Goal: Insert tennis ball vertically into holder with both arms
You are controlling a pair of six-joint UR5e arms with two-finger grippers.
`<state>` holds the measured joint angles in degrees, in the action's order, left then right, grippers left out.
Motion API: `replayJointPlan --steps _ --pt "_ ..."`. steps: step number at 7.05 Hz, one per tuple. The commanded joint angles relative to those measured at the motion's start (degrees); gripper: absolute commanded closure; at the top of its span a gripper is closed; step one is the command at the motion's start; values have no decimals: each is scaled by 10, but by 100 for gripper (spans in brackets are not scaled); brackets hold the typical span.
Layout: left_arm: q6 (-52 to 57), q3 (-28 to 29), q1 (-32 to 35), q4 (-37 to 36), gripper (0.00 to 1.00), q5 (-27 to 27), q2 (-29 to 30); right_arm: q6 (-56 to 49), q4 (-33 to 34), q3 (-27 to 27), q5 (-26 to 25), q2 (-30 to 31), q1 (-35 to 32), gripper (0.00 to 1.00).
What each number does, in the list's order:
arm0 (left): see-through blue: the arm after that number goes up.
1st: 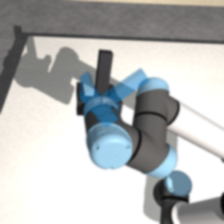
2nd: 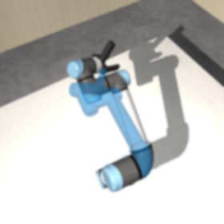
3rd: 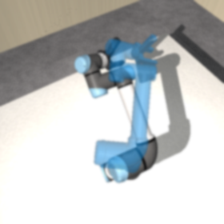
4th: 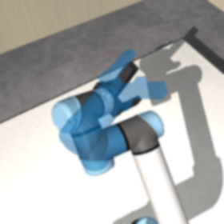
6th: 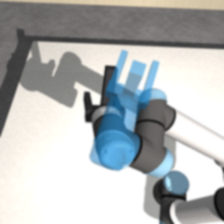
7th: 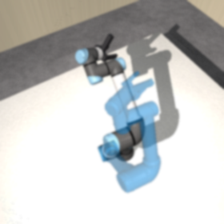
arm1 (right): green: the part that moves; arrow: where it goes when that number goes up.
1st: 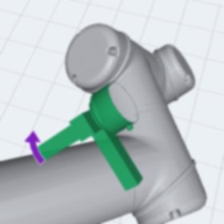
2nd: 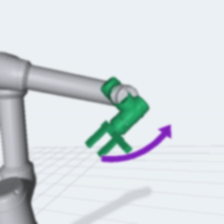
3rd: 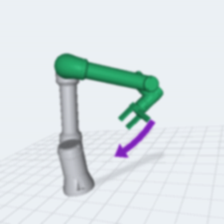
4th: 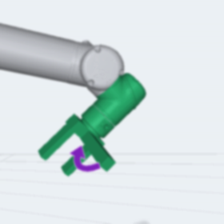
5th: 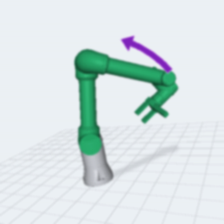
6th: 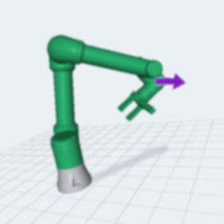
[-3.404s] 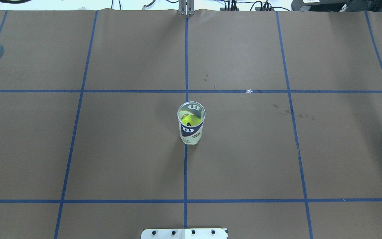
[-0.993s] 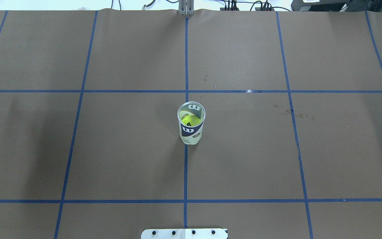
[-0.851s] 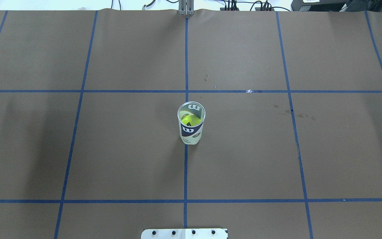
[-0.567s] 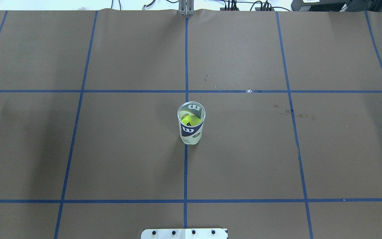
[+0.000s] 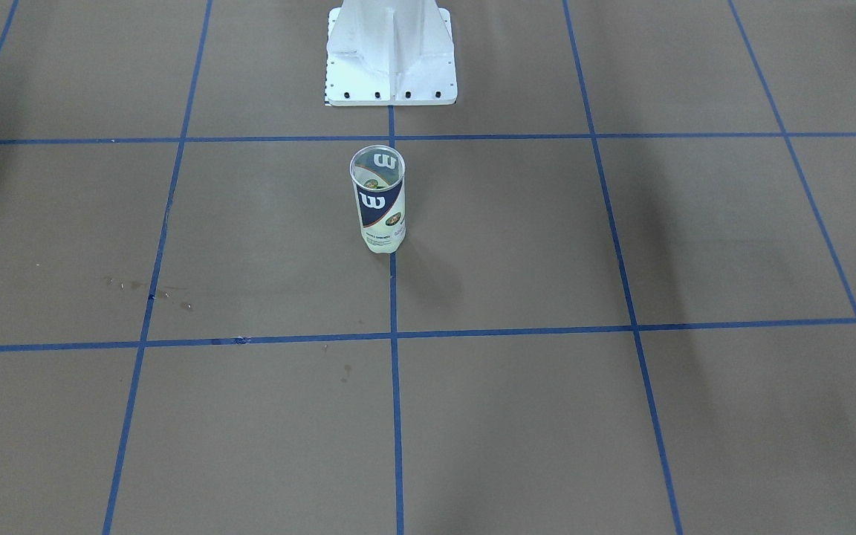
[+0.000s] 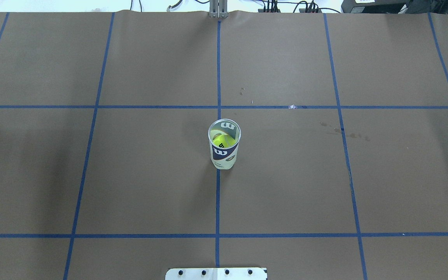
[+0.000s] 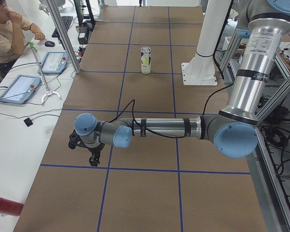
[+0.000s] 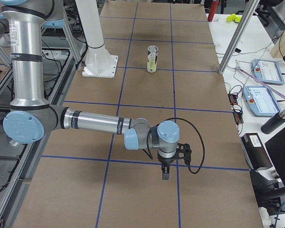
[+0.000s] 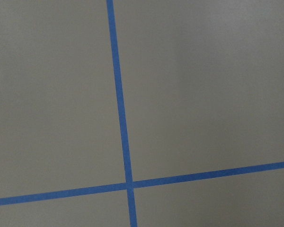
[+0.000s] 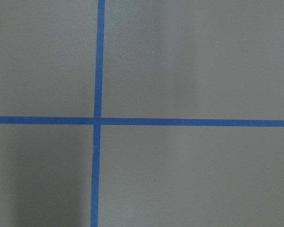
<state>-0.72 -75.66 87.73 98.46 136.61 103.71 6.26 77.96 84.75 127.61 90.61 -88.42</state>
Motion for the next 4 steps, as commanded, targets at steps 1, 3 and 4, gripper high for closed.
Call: replayJointPlan --steps 1,3,4 --pt "109 -37 53 -88 0 -15 -1 1 0 0 1 0 0 0" --pt "109 -76 71 -90 0 -19 -48 2 3 4 4 -8 0 0" --pt "109 -77 70 -91 0 -20 -56 1 8 4 17 -15 0 0"
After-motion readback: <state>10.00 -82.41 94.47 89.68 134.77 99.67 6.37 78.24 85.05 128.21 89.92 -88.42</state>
